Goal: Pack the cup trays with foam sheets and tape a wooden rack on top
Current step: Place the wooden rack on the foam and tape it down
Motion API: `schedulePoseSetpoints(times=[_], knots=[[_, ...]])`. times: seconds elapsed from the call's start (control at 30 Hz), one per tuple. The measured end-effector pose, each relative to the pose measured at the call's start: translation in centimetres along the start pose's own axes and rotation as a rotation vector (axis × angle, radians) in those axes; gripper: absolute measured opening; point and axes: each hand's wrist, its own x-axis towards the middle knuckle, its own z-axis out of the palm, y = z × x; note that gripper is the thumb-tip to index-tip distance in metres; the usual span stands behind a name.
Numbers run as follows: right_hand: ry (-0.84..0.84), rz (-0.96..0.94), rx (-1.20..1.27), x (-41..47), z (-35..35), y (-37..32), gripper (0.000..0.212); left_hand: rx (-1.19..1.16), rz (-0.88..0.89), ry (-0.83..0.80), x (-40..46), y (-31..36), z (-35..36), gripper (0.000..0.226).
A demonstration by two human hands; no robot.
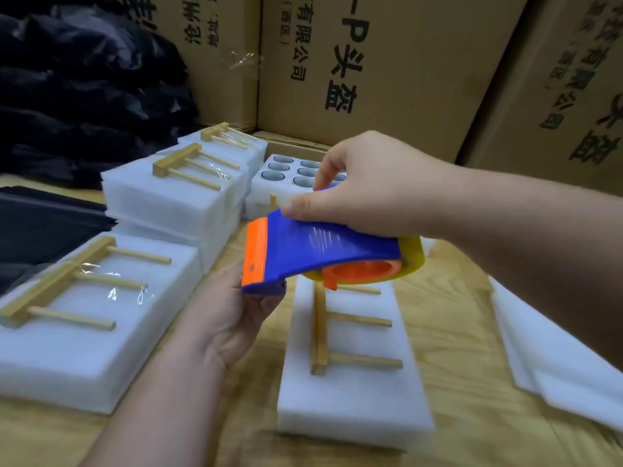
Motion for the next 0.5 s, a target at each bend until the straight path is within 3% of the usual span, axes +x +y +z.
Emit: schedulePoseSetpoints(times=[0.17,0.3,0.5], knots=[[-0.072,-0.014,-0.102,1.2,0.1,-0.7,0.061,0.09,0.013,0.011,0.1,0.3,-0.8,0.043],[-0.06,0.0,-0.106,0.8,0.1,0.0,0.055,0.087,-0.003,0.022,0.4,0.9,-1.3,0.016],[-0.071,0.028,-0.024,-0.5,-0.8,1.4,0.054,0.116,0.017,0.036,0.7,0.5,-1.4,0.012]])
